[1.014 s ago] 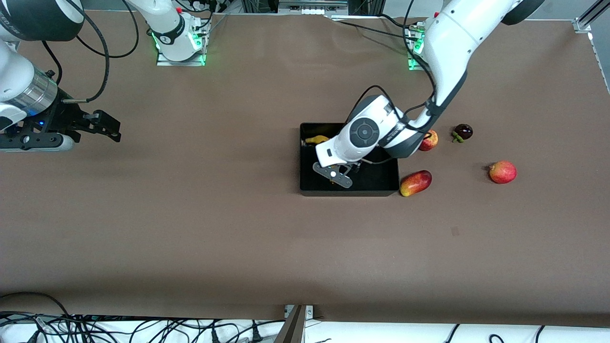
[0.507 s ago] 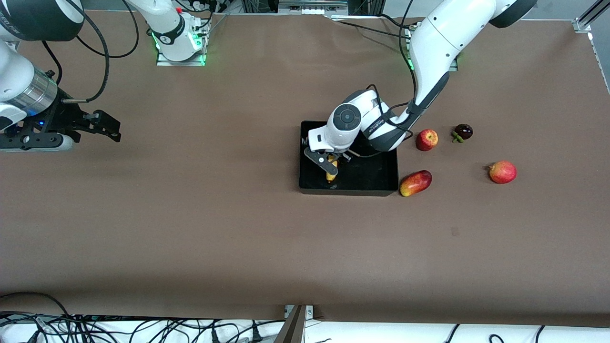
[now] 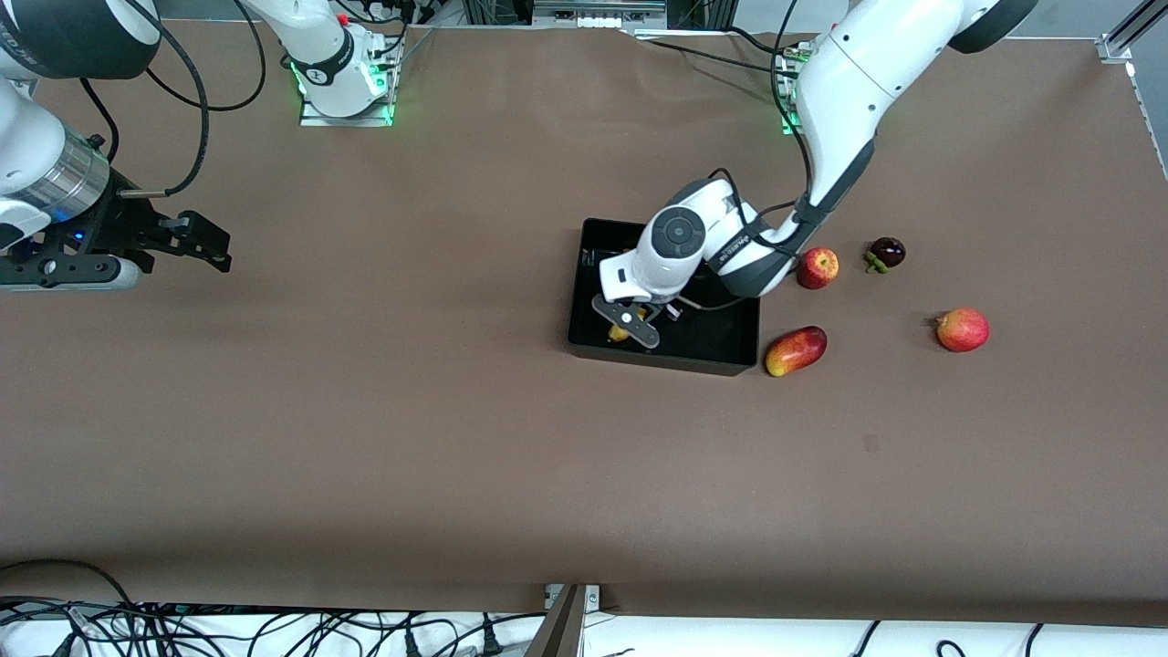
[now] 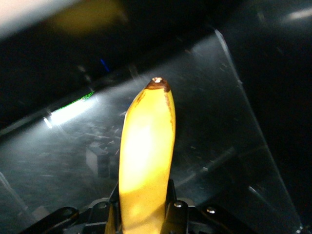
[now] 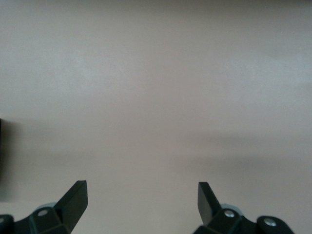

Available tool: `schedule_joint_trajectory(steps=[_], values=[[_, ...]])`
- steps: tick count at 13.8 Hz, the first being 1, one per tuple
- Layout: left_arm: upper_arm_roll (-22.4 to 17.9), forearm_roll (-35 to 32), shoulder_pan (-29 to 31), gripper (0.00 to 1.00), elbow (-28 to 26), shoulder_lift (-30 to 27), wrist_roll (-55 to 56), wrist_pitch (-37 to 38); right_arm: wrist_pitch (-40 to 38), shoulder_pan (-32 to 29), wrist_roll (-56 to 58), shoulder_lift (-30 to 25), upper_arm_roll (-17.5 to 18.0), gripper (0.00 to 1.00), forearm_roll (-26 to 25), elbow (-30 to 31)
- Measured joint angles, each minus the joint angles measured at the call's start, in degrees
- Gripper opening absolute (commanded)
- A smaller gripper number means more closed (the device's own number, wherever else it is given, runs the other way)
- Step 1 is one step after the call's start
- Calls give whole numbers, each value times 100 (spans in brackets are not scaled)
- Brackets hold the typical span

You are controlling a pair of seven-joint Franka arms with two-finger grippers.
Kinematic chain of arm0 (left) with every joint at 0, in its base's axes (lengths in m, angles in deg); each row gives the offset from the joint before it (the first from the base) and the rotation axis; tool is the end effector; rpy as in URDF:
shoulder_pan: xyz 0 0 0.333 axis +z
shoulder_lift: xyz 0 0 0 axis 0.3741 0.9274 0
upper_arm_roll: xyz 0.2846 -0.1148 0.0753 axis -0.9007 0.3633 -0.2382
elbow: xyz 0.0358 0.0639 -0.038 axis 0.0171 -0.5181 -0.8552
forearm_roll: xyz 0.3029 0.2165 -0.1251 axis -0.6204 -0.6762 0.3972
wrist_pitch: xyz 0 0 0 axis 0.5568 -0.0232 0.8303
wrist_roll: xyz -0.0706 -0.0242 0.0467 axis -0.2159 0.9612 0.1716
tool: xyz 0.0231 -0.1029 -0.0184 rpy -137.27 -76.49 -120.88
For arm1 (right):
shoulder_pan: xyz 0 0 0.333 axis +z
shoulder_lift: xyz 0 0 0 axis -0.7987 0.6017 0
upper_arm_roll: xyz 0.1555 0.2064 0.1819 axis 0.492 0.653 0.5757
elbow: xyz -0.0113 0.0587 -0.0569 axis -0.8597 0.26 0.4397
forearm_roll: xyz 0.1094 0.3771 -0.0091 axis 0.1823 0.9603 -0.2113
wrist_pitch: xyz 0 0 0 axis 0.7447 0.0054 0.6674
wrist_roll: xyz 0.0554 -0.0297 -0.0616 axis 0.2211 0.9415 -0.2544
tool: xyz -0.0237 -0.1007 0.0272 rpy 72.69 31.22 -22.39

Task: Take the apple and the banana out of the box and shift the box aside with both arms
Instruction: 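Lift the banana out and lower it beside the mango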

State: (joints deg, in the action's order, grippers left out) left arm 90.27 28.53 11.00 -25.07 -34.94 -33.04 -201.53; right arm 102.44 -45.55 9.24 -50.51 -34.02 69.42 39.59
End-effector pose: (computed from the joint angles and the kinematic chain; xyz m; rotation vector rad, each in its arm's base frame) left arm 0.5206 -0.3960 0.1886 2.9190 -0.8312 -0.0644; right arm 0.5853 0.0611 0.5696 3.1350 0.0359 0.0432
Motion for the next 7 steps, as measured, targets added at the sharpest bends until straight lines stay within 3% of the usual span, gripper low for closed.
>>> schedule_joint_trajectory(steps=[2,7], values=[[22,394,139,0,165,-153,3,325,6,0,0,9,0,100,0,0],[68,1254,183,0,1397,-585,18,2789,23,7,0,21,1,100,0,-3]])
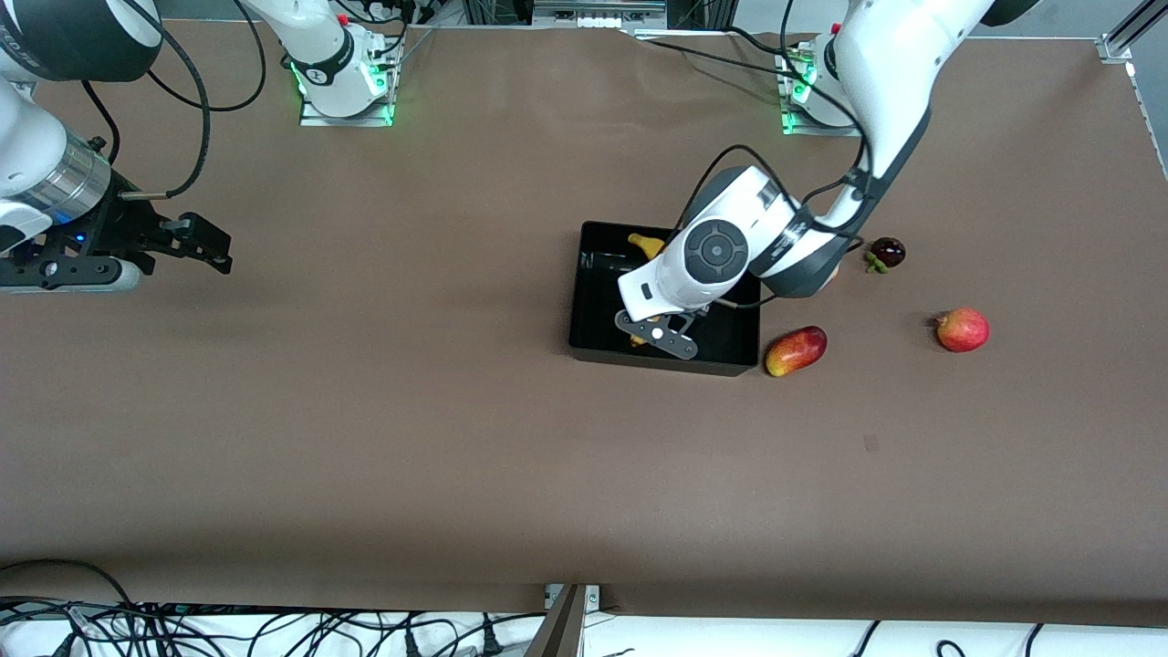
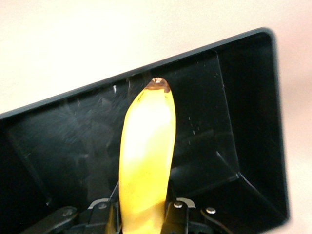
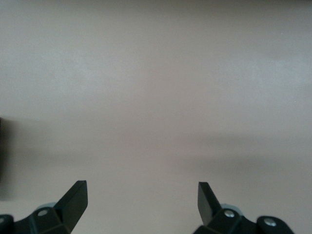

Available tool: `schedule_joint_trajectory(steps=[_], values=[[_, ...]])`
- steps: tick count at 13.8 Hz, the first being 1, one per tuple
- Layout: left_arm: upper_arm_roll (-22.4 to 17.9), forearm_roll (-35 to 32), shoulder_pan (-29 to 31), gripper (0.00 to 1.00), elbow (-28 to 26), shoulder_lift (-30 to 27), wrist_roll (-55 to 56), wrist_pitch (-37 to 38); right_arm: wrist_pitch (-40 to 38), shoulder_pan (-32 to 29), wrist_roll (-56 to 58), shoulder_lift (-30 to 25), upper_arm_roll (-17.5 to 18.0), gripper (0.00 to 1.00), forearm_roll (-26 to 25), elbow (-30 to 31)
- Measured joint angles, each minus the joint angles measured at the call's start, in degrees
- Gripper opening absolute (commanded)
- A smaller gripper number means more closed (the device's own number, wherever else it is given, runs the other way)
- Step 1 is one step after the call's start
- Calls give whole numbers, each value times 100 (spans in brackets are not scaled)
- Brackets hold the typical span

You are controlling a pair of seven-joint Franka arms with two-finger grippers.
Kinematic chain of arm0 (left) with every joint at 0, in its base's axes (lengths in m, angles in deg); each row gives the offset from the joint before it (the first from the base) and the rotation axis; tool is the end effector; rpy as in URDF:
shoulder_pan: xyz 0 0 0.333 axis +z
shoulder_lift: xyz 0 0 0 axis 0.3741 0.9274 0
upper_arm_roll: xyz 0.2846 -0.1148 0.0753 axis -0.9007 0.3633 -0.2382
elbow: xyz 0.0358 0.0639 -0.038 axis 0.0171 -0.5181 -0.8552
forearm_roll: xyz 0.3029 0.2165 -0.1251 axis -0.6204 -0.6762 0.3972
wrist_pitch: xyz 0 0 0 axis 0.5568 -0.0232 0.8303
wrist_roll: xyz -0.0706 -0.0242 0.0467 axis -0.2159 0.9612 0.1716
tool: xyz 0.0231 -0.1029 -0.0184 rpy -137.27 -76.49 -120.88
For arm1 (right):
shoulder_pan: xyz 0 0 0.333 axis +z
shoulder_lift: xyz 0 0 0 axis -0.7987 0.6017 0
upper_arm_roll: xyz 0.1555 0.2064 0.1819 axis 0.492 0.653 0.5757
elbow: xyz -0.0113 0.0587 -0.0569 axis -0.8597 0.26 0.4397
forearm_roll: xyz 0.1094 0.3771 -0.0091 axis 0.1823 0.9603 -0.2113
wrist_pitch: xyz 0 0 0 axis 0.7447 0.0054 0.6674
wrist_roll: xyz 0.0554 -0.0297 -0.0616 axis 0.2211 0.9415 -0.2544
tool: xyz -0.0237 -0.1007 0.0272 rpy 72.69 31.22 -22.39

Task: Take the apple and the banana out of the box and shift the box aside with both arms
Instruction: 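Lift the banana out and lower it beside the mango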

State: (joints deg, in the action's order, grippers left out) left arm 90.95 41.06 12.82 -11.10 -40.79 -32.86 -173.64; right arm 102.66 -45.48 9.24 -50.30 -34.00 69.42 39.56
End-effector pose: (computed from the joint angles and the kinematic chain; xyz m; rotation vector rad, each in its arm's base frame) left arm 0.5649 -0.3749 0.3137 2.9520 -0.5769 -0.3570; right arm 0.5865 0.0622 0.5681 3.1350 0.0384 0.0443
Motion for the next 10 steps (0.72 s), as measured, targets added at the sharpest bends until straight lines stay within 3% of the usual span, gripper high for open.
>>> schedule_joint_trajectory(steps=[3,5,10], values=[[-17,14,242,0,776,-39,2,1408,135,9,0,23,3,100,65,0],[-63,-37,578,0,1017,-39,-7,2113,261,28,8,98,36,100,179,1],[-140,-1056,1486,0,994,87,-824,2352,316,111,26,155,440,100,284,-2]])
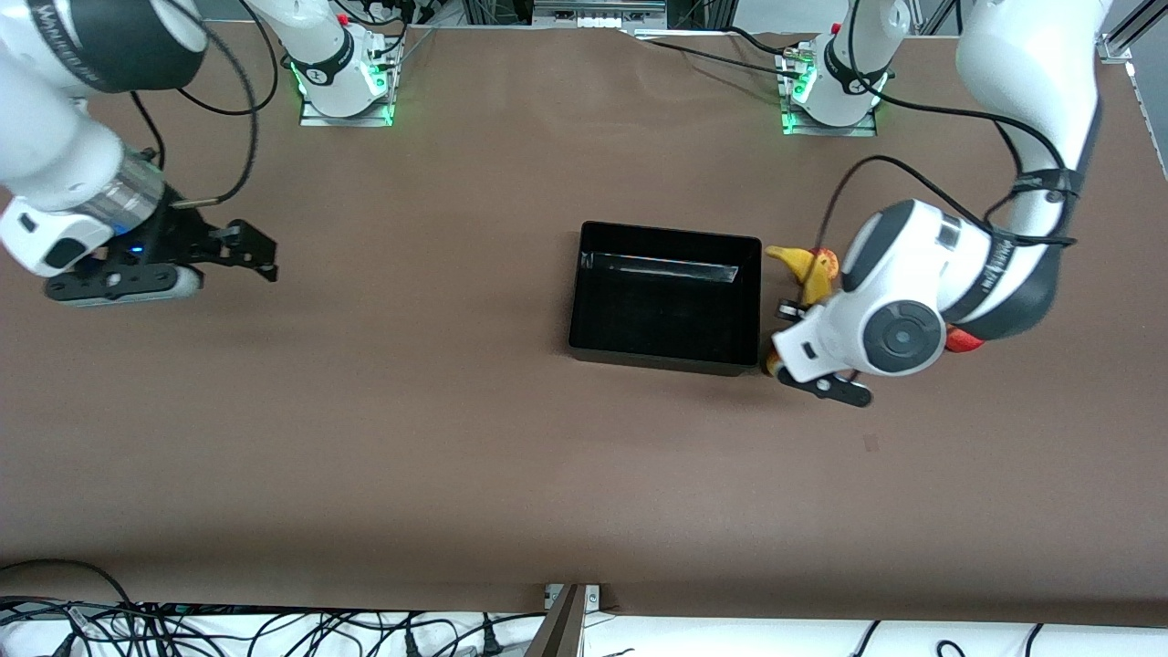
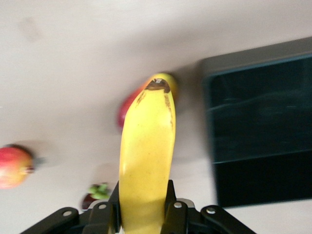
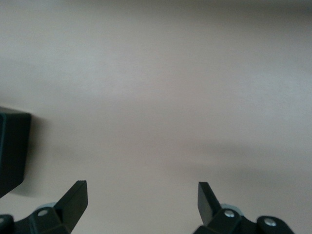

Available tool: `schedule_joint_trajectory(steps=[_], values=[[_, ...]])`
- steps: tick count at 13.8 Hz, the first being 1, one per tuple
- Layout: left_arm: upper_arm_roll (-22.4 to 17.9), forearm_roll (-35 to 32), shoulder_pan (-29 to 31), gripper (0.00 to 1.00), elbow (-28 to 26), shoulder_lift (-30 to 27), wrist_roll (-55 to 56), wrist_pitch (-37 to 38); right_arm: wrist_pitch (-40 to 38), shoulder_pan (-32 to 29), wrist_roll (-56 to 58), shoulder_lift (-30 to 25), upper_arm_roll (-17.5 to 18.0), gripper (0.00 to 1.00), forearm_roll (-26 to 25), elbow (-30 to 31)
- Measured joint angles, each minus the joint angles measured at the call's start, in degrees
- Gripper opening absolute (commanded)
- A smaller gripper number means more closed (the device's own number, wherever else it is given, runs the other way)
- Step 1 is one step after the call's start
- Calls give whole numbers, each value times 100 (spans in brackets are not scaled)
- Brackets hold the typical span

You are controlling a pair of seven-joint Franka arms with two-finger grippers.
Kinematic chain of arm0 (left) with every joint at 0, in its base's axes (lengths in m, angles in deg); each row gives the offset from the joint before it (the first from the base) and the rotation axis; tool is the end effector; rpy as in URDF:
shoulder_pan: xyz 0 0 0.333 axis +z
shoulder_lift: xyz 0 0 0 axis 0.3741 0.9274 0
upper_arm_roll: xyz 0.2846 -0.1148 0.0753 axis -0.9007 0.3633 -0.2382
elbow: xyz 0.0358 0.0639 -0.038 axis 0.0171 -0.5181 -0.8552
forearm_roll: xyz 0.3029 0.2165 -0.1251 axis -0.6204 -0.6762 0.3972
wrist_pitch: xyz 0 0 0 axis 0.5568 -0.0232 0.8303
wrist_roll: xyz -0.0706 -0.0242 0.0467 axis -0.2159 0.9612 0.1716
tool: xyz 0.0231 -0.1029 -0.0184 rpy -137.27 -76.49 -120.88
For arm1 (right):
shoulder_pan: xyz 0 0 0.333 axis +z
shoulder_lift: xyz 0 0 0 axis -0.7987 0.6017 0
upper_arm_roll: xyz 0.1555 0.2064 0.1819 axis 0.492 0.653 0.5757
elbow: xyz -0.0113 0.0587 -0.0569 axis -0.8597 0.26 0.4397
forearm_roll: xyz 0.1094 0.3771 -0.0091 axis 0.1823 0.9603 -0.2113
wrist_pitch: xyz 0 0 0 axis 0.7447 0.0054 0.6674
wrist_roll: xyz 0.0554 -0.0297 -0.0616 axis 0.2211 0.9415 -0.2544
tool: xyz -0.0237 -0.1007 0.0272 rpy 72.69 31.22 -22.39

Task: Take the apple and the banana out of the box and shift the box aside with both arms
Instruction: 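Lift the banana out and lower it beside the mango, then release the banana with the left gripper while the right gripper reaches the tray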

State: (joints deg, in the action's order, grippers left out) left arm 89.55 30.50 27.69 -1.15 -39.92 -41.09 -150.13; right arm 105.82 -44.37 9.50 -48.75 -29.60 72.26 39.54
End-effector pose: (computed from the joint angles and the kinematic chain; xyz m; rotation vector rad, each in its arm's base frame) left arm 0.6461 -0.1633 0.3492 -2.9585 0.4234 0.6187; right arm 0.5890 0.1229 0.5574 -3.0806 -0.1784 -0.0756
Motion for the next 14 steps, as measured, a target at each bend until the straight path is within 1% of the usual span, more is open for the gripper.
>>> schedule_joint_trajectory(steps=[2,3,4,6,7,8,9,10,12,14], values=[[-21,-108,431,0,-149,77,-446,-55,-22,97,0,33,77,100,1,5],[-28,-118,735,0,-286,132,-788,-241,-45,188,0,94,79,100,1,13],[-33,-120,1070,0,-488,191,-1128,-568,-48,291,0,175,83,100,1,16],[-37,-121,1653,1,-1146,297,-1552,-1540,-38,619,-74,393,89,100,2,24],[-35,-121,1826,6,-1526,333,-1609,-2037,14,800,-296,536,90,100,3,29],[-34,-153,1922,6,-1817,359,-1636,-2404,191,957,-583,707,94,100,7,35],[-30,-284,1952,33,-1993,373,-1639,-2644,456,1111,-849,902,98,100,14,42],[-18,-472,1950,99,-2090,374,-1639,-2807,739,1287,-1120,1113,101,100,21,47],[23,-634,1946,100,-2130,366,-1638,-2909,1330,1666,-1800,1569,105,100,26,54],[32,-649,1965,100,-2124,259,-1639,-2899,1819,2005,-2466,2008,106,100,26,46]])
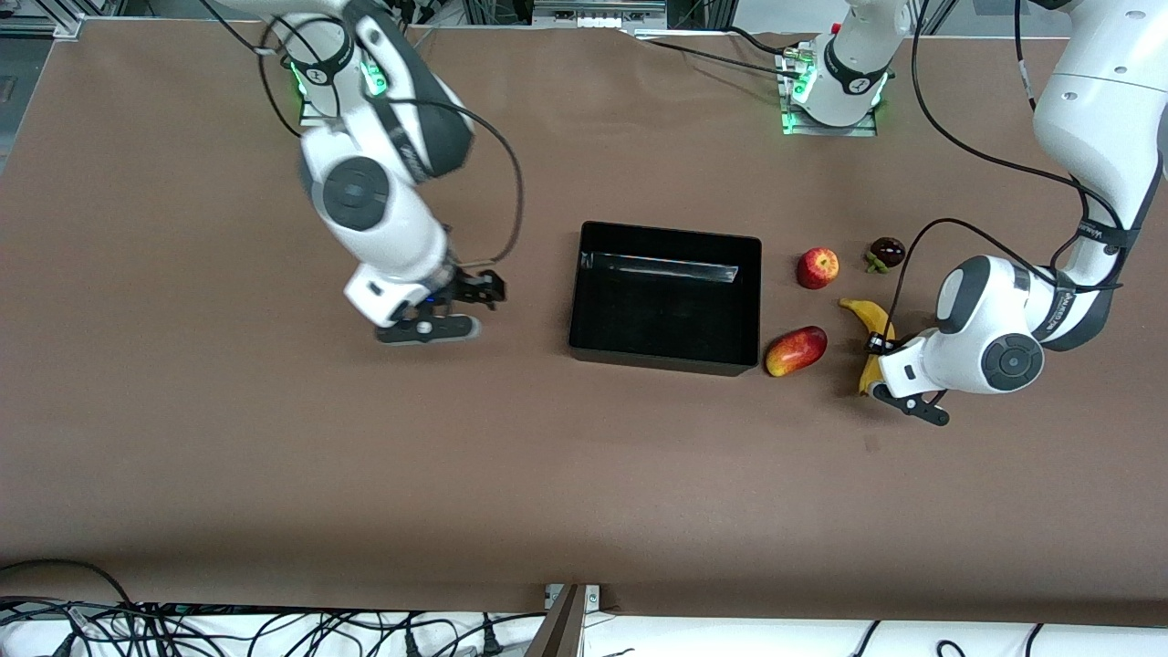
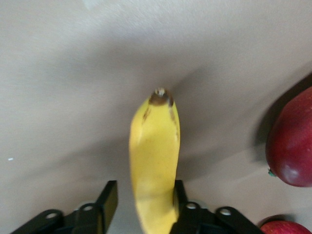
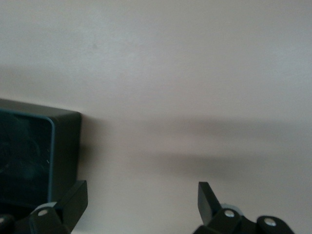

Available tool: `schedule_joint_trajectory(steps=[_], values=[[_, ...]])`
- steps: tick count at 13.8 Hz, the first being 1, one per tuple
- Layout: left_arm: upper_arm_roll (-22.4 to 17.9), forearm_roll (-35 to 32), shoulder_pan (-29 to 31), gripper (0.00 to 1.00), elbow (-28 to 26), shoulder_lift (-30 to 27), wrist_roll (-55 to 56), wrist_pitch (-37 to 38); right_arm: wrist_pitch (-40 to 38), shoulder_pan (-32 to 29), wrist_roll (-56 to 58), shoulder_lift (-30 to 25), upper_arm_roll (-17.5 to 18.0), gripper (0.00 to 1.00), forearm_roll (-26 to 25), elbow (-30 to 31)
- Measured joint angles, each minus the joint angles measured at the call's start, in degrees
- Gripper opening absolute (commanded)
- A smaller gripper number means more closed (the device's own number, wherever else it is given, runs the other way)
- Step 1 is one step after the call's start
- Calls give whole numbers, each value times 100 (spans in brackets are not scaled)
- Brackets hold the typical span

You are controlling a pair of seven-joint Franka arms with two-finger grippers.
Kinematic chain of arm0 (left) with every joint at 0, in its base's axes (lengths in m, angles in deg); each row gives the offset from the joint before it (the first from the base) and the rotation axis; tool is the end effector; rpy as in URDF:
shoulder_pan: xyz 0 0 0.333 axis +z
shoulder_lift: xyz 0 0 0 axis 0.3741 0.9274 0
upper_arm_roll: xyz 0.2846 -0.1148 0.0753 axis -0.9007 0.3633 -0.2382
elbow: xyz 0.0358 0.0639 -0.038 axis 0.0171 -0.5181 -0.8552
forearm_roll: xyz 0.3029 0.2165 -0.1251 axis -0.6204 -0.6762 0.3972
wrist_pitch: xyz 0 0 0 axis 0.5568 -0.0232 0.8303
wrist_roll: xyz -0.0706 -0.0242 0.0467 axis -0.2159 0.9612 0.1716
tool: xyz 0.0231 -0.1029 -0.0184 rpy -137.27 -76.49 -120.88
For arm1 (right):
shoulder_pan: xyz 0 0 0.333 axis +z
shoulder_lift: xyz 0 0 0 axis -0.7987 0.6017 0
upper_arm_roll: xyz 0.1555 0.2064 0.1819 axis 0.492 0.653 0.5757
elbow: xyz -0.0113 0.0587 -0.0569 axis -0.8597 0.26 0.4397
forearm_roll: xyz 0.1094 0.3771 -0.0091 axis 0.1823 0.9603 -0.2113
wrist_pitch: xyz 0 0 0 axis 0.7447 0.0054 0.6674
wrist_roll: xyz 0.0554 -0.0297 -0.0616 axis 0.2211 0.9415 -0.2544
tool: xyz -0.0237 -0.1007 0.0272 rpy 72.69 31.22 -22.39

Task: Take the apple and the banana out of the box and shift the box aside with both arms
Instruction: 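Release the banana with the left gripper while the right gripper reaches the tray, then grasp the tray rim with the right gripper and drag it away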

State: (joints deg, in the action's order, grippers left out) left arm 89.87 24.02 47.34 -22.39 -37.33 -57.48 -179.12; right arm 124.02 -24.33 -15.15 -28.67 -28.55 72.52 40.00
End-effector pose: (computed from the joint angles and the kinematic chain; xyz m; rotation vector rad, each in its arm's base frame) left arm 0.6301 0.0124 0.2006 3.0412 -0.6029 -0.4619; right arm 0.5723 0.3629 0.3570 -3.0714 -0.0474 0.0354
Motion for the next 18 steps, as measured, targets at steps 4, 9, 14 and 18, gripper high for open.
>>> schedule_joint_trajectory(steps=[4,9,14,18], values=[[228,0,22,100,129,-669,7,300,381,665,-1317,794,3,100,1,-546],[562,3,-14,100,1261,-1303,9,1618,387,1088,-2220,1242,-2,86,1,-802],[669,689,-91,100,2476,-1464,62,3163,388,1272,-2277,1344,-3,40,1,-797],[-1607,1859,-1811,100,2486,-2345,318,3376,388,1327,-2277,1450,-3,0,1,-785]])
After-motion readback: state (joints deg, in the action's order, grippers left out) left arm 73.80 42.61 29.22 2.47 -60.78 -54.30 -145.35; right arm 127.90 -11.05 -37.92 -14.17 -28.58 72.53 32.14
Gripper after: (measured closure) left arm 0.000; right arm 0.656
